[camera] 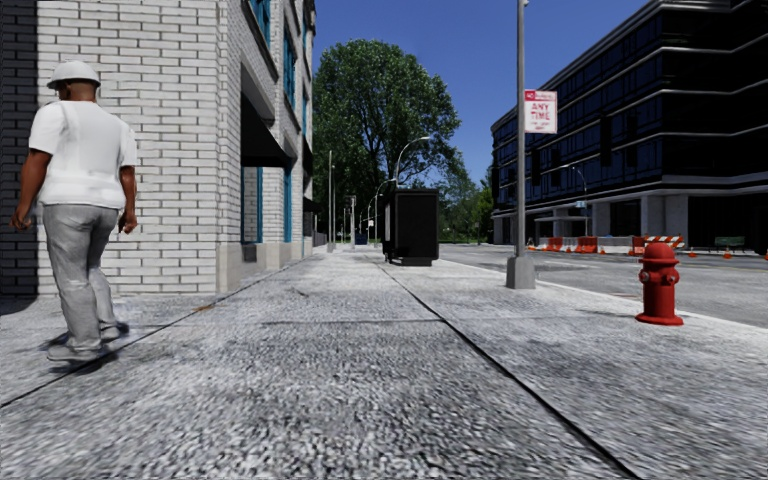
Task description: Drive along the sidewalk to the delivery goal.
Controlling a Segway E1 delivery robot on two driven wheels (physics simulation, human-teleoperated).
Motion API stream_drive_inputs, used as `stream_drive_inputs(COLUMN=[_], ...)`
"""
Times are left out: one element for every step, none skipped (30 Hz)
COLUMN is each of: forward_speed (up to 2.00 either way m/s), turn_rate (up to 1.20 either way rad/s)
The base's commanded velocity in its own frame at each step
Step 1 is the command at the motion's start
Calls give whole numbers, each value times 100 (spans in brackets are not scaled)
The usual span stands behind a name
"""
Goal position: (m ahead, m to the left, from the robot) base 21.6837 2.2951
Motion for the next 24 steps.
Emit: stream_drive_inputs(forward_speed=[200, 200, 200, 200, 200, 200, 200, 200, 200, 200, 200, 200, 200, 200, 200, 200, 200, 200, 200, 200, 200, 200, 200, 200], turn_rate=[0, 0, 0, 0, 0, 0, 0, 0, 0, 0, 0, 0, 0, 0, 0, 0, 0, 0, 0, 0, 0, 0, 0, 0])
